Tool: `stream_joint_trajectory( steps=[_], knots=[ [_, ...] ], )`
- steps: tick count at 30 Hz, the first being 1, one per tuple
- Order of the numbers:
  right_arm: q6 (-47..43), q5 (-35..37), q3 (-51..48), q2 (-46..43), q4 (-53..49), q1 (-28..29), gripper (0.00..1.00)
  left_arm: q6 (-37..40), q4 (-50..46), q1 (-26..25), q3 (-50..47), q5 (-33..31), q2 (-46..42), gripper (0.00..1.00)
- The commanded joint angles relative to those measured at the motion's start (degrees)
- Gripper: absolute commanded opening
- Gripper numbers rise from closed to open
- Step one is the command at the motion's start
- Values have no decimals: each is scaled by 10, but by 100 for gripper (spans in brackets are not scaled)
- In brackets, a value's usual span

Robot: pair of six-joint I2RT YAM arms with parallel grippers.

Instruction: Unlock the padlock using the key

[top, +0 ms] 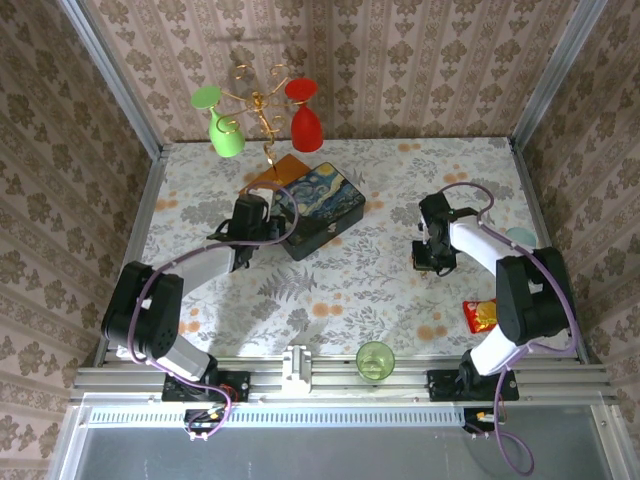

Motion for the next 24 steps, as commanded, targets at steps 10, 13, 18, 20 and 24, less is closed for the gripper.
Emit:
stream_joint_trajectory(
  steps=[10,13,18,20,24],
  knots=[
    [-38,-71,40,91,-26,-19,0,-23,-62,5,-28,42,-5,47],
    [-39,-12,48,104,-41,-12,1,-21,-64,5,-25,49,-17,47],
    [-41,21,48,108,-42,-8,7,-23,-62,2,-25,56,-29,47],
    [-41,38,47,110,-45,-15,8,-25,-61,1,-29,60,-32,47],
    [-46,59,57,119,-58,-16,11,-26,-61,-4,-35,56,-40,47]
  ],
)
